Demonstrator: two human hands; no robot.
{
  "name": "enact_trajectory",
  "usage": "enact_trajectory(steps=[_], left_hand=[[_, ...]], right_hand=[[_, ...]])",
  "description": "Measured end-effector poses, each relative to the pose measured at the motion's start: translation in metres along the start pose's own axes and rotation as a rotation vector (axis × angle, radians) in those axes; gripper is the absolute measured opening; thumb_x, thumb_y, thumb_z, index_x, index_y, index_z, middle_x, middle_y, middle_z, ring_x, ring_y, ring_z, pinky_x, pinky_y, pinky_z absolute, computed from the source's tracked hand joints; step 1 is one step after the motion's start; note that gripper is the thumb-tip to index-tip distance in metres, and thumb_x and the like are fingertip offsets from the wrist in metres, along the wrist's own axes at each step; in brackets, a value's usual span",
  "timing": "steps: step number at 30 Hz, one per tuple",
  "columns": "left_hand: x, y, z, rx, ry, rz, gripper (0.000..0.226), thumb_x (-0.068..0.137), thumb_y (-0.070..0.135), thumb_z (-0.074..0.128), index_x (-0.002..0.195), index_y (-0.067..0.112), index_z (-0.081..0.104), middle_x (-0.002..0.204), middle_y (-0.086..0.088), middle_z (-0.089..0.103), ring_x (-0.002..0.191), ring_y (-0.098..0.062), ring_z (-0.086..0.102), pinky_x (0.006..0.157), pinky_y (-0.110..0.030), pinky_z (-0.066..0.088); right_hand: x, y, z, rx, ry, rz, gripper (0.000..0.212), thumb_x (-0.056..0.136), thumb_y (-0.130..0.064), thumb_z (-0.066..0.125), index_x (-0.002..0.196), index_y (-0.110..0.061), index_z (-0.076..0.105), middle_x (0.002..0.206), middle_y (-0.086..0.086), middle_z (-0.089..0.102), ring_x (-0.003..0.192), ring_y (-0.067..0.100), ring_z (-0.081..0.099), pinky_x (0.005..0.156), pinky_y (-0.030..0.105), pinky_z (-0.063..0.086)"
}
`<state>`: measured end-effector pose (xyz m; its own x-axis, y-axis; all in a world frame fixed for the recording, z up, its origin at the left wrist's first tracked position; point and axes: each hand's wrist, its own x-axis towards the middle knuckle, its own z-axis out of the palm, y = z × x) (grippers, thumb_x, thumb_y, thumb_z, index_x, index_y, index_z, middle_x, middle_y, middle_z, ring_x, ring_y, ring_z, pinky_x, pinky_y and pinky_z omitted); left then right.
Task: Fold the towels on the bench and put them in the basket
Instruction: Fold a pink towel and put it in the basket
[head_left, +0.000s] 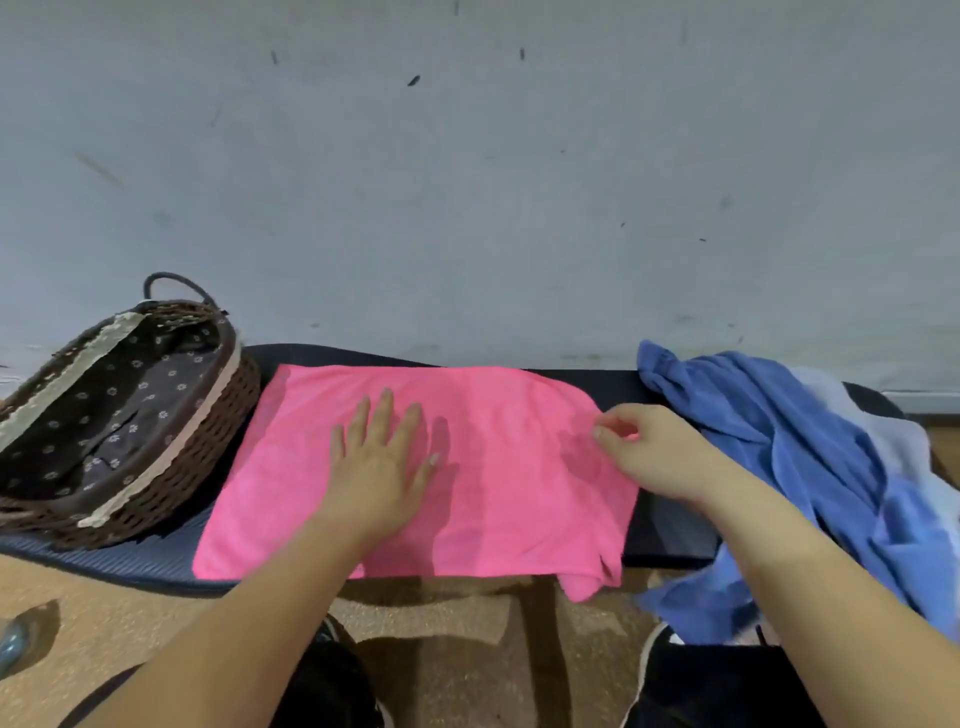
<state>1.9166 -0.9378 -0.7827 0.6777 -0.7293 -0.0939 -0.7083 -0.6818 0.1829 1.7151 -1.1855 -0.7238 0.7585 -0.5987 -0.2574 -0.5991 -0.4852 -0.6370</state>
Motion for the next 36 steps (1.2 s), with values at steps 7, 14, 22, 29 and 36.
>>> enact_trajectory(steps=[7, 14, 22, 29, 36], left_hand=[[0.037, 0.113, 0.02, -0.182, 0.054, 0.445, 0.058, 0.099, 0.048, 0.042, 0.146, 0.016, 0.054, 0.166, -0.012, 0.027, 0.155, -0.031, 0.021, 0.125, -0.051, 0.021], [0.079, 0.205, 0.029, -0.08, -0.153, 0.516, 0.045, 0.101, 0.029, 0.054, 0.145, 0.017, 0.052, 0.156, -0.003, 0.042, 0.14, -0.026, 0.043, 0.111, -0.039, 0.042], [0.083, 0.218, 0.039, 0.006, -0.051, 0.525, 0.018, 0.102, 0.025, 0.05, 0.109, 0.019, 0.065, 0.11, 0.001, 0.056, 0.1, -0.023, 0.05, 0.081, -0.044, 0.05], [0.095, 0.232, 0.017, -0.375, 0.122, 0.445, 0.013, 0.089, 0.03, 0.07, 0.1, 0.035, 0.077, 0.091, 0.007, 0.053, 0.091, -0.017, 0.052, 0.081, -0.032, 0.044], [0.133, 0.245, -0.007, -0.58, 0.191, 0.305, 0.007, 0.091, 0.025, 0.072, 0.093, 0.024, 0.079, 0.065, 0.009, 0.059, 0.062, -0.009, 0.052, 0.066, -0.029, 0.045]], right_hand=[[-0.004, 0.089, -0.03, 0.013, 0.228, 0.187, 0.016, 0.094, -0.035, 0.061, 0.101, -0.02, 0.065, 0.087, 0.001, 0.063, 0.087, 0.026, 0.06, 0.066, 0.027, 0.042], [-0.002, 0.122, -0.048, -0.128, 0.162, 0.302, 0.061, 0.096, -0.047, 0.056, 0.152, -0.03, 0.041, 0.146, 0.0, 0.042, 0.138, 0.03, 0.032, 0.112, 0.046, 0.034], [0.005, 0.149, -0.054, -0.266, 0.138, 0.306, 0.057, 0.096, -0.035, 0.056, 0.149, -0.02, 0.04, 0.161, 0.007, 0.027, 0.147, 0.032, 0.024, 0.117, 0.05, 0.031], [-0.009, 0.093, -0.047, 0.339, 0.057, 0.166, 0.049, 0.088, -0.05, 0.072, 0.114, -0.009, 0.068, 0.104, -0.007, 0.069, 0.098, 0.01, 0.064, 0.091, 0.04, 0.054], [-0.01, 0.078, -0.028, 0.802, -0.237, 0.247, 0.021, 0.101, -0.022, 0.062, 0.104, -0.005, 0.075, 0.098, 0.011, 0.079, 0.083, 0.021, 0.076, 0.072, 0.031, 0.063]])
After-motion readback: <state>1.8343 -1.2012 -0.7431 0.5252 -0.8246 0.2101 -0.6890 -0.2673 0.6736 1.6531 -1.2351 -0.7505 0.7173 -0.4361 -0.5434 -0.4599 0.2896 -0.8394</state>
